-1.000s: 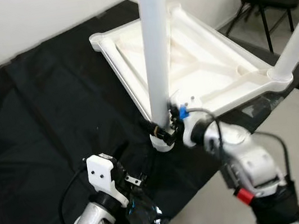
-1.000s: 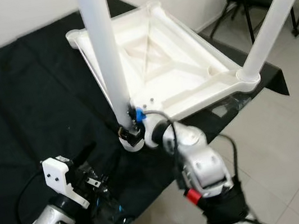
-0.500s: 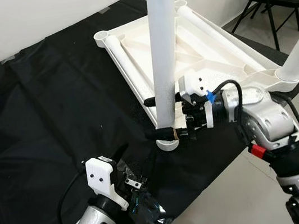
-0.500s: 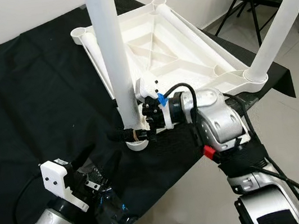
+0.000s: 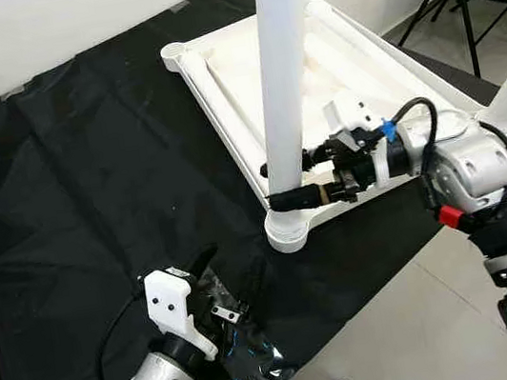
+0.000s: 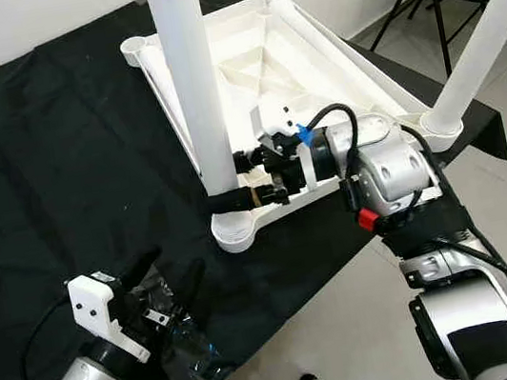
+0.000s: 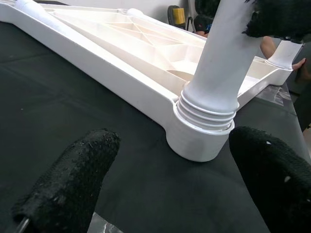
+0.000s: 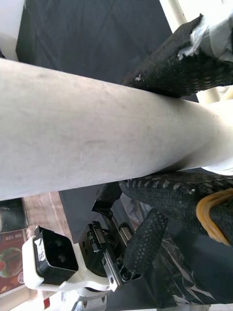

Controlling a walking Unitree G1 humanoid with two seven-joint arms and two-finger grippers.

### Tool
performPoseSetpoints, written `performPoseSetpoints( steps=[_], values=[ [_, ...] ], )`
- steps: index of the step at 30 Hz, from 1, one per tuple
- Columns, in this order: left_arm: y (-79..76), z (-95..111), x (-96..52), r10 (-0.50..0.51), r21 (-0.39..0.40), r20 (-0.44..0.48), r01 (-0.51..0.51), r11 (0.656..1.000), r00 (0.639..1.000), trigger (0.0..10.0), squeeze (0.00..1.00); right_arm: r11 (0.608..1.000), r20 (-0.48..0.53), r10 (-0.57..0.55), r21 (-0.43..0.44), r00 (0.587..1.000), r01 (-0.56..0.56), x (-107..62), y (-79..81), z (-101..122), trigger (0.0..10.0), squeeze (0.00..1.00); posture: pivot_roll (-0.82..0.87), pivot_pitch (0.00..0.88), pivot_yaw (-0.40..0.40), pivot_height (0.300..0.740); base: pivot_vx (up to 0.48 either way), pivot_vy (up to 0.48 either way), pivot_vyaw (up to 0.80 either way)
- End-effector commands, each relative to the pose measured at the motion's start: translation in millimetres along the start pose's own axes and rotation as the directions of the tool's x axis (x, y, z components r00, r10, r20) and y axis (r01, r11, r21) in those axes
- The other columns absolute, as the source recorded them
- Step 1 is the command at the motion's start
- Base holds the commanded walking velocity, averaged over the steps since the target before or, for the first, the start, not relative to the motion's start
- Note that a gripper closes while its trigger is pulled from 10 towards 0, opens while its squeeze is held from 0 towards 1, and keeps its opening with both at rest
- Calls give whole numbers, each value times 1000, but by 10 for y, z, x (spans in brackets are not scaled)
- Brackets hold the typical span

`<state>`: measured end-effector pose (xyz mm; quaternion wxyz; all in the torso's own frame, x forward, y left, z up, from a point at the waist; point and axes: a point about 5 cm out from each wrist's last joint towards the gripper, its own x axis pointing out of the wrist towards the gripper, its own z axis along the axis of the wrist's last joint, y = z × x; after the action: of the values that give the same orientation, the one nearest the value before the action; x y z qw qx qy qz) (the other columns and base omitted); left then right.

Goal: Building children table

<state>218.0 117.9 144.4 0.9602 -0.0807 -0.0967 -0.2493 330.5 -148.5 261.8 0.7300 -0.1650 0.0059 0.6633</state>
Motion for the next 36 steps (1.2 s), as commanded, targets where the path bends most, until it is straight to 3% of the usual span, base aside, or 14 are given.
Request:
performPoseSetpoints(
  steps=[1, 8, 11, 12, 13, 14, 15, 16, 21, 28, 29, 31, 32, 36],
  values=[
    [0, -27, -25, 3, 2, -23, -3, 1000, 1000, 10000, 0, 999, 15, 28, 24, 999, -29, -1, 62, -92, 0, 0, 89, 260, 24, 740, 0, 0, 0],
    [23, -25, -24, 9, 3, -20, -9, 1000, 1000, 10000, 0, 949, 23, -296, 122, 955, 292, -22, 165, -362, 0, 0, 63, 254, 18, 740, 0, 0, 0],
    [29, -25, -24, 10, 3, -20, -10, 1000, 1000, 10000, 0, 933, 14, -335, 144, 942, 329, 0, 192, -401, 0, 0, 63, 254, 18, 740, 0, 0, 0],
    [43, -26, -23, 9, 4, -20, -9, 1000, 1000, 10000, 0, 791, -93, -576, 188, 812, 582, 99, 196, -603, 0, 0, 53, 247, 15, 740, 0, 0, 0],
    [56, -30, -15, 8, 5, -22, -8, 1000, 1000, 10000, 0, 605, -190, -734, 252, 652, 755, 216, 387, -798, 0, 0, 47, 237, 15, 740, 0, 0, 0],
    [56, -30, -15, 8, 5, -22, -8, 1000, 1000, 10000, 0, 605, -190, -734, 252, 652, 755, 216, 387, -798, 0, 0, 47, 237, 15, 740, 0, 0, 0],
    [65, -32, -9, 7, 5, -22, -7, 1000, 1000, 10000, 0, 447, -273, -812, 278, 516, 850, 248, 542, -910, 0, 0, 47, 237, 15, 740, 0, 0, 0],
    [75, -41, 1, 5, 8, -24, -5, 1000, 1000, 10000, 0, 392, -323, -818, 293, 476, 872, 379, 724, -965, 0, 0, 37, 229, 26, 740, 0, 0, 0],
    [90, -75, 42, 0, 9, -26, 0, 1000, 1000, 10000, 0, 432, -311, -792, 322, 525, 843, 590, 828, -938, 0, 0, 29, 195, 15, 740, 0, 0, 0],
    [91, -86, 58, -2, 6, -25, 2, 1000, 1000, 10000, 0, 451, -305, -783, 321, 542, 833, 617, 801, -918, 0, 0, 30, 194, 12, 740, 0, 0, 0],
    [85, -81, 66, 3, 6, -18, -3, 1000, 1000, 10000, 0, 481, -279, -774, 327, 569, 814, 629, 770, -888, 10000, 0, 29, 196, 9, 740, 0, 0, 0],
    [81, -78, 68, 6, 6, -15, -6, 1000, 1000, 10000, 0, 499, -261, -769, 326, 584, 803, 629, 750, -872, 10000, 0, 29, 196, 9, 740, 0, 0, 0],
    [74, -73, 69, 8, 6, -12, -8, 1000, 1000, 10000, 0, 513, -238, -768, 329, 595, 793, 607, 709, -845, 10000, 1000, 30, 201, 10, 740, 0, 0, 0],
    [61, -67, 65, 7, 4, -9, -7, 1000, 1000, 10000, 0, 482, -230, -797, 316, 559, 817, 568, 662, -751, 10000, 1000, 30, 208, 14, 740, 0, 0, 0]
  ],
)
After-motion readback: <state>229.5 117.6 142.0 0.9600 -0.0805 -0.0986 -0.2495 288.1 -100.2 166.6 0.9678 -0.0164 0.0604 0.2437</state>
